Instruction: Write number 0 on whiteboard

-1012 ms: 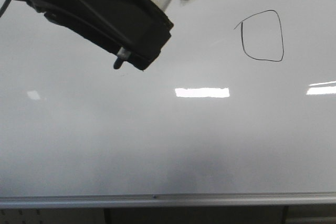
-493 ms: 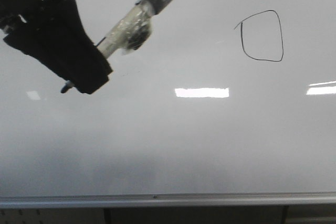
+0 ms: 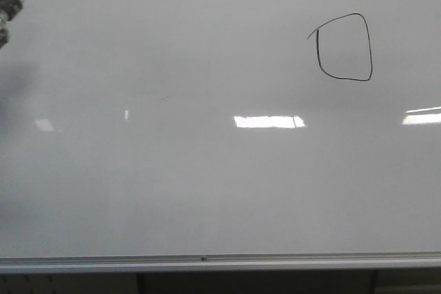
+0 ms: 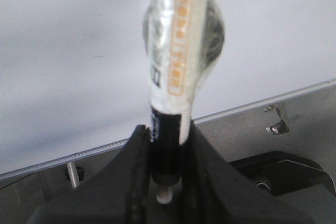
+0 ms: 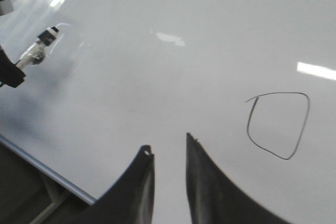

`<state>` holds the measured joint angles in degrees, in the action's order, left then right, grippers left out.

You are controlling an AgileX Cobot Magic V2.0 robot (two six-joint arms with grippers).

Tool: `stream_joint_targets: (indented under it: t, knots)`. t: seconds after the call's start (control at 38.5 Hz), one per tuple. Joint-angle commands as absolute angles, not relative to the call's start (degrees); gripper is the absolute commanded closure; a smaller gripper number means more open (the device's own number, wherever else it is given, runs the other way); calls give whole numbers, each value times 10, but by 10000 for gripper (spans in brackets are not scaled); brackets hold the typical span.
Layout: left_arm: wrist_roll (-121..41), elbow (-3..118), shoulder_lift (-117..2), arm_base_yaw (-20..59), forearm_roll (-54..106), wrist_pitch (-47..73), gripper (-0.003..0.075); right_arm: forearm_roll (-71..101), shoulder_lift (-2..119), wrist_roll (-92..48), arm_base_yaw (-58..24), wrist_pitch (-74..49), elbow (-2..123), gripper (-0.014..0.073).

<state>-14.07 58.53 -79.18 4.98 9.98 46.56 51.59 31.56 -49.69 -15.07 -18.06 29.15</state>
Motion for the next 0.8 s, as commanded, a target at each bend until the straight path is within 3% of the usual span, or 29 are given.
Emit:
stream_joint_targets:
  t: [0.0,0.1,0.36,0.78]
  knots:
    - [-132,603,-774,8,105,432,740,532,256,-494,-150,-114,256,536]
    - [-131,602,-774,-25,105,421,740,532,212,-494,-150,-108,221,666]
    - [-127,602,-801,-79,112,383,740,532,190,-494,-150,-110,205,662]
    - [-127,602,-906,-82,127,259,740,532,190,-495,-150,-125,205,662]
